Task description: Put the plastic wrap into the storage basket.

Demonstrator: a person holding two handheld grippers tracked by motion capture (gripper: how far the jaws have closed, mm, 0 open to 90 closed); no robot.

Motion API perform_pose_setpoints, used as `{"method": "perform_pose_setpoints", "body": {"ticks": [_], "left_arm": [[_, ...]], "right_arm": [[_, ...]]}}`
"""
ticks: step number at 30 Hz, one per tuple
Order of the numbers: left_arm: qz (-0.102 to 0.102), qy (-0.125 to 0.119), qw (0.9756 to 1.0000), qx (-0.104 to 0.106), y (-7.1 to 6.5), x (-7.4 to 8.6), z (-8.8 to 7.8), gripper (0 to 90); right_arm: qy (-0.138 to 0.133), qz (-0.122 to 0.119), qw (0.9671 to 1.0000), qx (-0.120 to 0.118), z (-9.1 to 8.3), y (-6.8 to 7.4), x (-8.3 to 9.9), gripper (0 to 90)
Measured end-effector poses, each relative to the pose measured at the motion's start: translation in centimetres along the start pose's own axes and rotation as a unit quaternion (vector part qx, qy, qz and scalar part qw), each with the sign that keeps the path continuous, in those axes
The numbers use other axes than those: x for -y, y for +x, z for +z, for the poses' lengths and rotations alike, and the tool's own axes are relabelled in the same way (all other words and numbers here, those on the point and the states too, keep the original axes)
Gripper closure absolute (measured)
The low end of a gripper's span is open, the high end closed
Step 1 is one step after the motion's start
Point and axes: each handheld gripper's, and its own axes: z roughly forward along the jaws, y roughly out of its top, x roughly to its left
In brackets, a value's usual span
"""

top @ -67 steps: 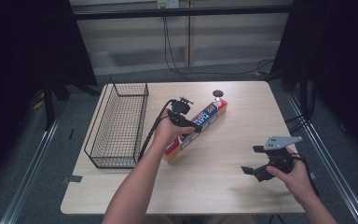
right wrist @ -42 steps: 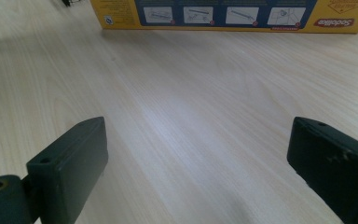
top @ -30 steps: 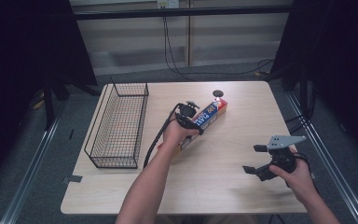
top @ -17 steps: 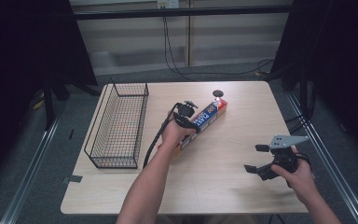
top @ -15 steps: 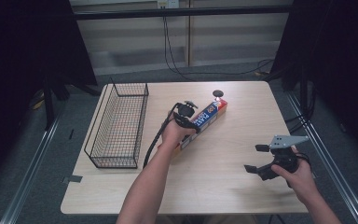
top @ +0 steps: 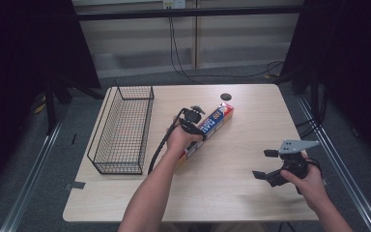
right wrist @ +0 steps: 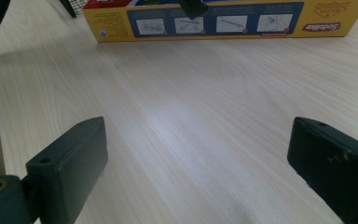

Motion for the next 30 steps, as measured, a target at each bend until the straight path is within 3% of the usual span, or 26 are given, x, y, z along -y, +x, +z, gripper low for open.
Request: {"method": "perform_pose_setpoints", "body": {"ticks": [7, 9, 13, 15, 24, 30], "left_arm": [[0.005, 0.013, 0.9999, -0.008, -0.3, -0.9, 1.2, 34.6], [0.025, 0.025, 0.9992, -0.02, -0.4, -1.1, 1.3, 38.2], [0.025, 0.043, 0.9982, -0.034, -0.9, -1.4, 1.1, 41.6], [0.017, 0.048, 0.9982, -0.032, -1.0, -1.3, 1.0, 41.8], [0.015, 0.062, 0.9976, -0.027, -0.5, -1.0, -1.1, 42.6], [-0.001, 0.062, 0.9977, -0.026, 0.1, -0.8, -3.1, 42.7]], "right_arm": [[0.001, -0.002, 1.0, 0.002, 0.0, 0.0, 0.0, 4.6], [0.006, -0.007, 0.9999, 0.007, 0.0, -0.1, 0.1, 4.6], [0.005, -0.001, 1.0, 0.008, -0.1, -0.3, 0.2, 4.7], [0.005, 0.001, 1.0, 0.008, -0.1, -0.3, 0.2, 4.6], [0.001, 0.0, 1.0, 0.007, -0.1, -0.4, 0.2, 4.7], [-0.004, 0.001, 1.0, 0.003, -0.2, -0.3, 0.0, 4.7]]}}
